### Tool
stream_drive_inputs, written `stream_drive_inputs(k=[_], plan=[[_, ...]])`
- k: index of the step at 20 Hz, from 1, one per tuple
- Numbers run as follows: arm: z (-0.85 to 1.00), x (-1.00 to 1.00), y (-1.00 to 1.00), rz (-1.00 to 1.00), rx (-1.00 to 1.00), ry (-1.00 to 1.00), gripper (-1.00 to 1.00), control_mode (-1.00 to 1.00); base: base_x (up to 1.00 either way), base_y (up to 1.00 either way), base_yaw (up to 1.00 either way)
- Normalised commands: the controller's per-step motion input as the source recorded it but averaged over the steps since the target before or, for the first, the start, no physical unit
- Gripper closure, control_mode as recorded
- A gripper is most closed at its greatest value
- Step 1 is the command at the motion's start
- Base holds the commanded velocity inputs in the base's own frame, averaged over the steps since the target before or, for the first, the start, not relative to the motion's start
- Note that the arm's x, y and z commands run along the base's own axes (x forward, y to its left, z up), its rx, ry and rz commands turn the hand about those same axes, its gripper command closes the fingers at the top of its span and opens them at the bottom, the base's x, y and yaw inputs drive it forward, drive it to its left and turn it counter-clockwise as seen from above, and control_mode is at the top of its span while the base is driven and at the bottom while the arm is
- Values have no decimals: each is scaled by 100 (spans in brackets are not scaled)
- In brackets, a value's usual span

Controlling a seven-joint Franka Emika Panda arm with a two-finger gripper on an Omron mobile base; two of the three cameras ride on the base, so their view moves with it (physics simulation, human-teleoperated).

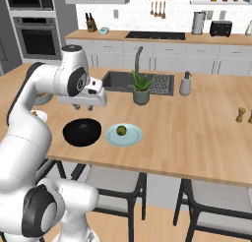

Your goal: Pick the chicken drumstick and lime from their plates and place them in the bowl. Then put the bowl in the fridge.

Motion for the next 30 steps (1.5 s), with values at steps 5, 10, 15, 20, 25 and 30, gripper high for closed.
stream_drive_inputs(k=[5,10,15,20,25,30], plan=[[-5,-61,-6,0,-1,2,-100,-100,0,0,0],[-59,-23,-43,0,-2,6,-100,-100,0,0,0],[-55,64,-69,0,0,2,-100,-100,0,0,0],[-40,92,-29,5,0,-1,-100,-100,0,0,0],[-31,90,-17,11,6,0,-100,-100,0,0,0],[-34,77,0,3,1,0,-100,-100,0,0,0]])
